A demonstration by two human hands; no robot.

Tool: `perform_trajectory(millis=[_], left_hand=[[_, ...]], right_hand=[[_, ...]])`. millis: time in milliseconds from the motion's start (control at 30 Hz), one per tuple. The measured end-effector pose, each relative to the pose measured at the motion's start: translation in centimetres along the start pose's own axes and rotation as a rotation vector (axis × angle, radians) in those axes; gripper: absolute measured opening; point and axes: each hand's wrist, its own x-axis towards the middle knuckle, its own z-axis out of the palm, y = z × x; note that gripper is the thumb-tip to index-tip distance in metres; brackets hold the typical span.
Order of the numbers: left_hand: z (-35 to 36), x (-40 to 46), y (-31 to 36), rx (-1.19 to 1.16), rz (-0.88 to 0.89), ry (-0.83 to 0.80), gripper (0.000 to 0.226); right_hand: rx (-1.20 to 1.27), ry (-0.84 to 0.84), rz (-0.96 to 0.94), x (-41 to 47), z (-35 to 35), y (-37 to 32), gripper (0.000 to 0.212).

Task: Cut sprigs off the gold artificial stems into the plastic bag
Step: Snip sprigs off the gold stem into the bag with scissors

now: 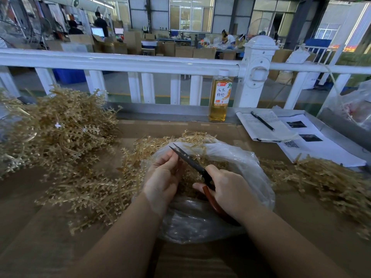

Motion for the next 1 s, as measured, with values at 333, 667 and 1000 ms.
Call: perform_trajectory(millis=[333,667,1000], left_hand=[[0.0,0.3,-0.4,0.074,0.080,0.039,0.016],[0.1,0.2,-0.4,0.048,0.077,0.049,0.020],[0.7,-0.3,-1.0,0.170,0.124,0.087,0.019]], right_hand=[[0.010,-0.042,0.007,0.2,-0.3,0.2,0.040],[-0.020,-0.055,0.004,0.3,-0.6,0.0,0.040],[0.052,-0.094,0.069,0.7,-1.1,-0.6,0.045]])
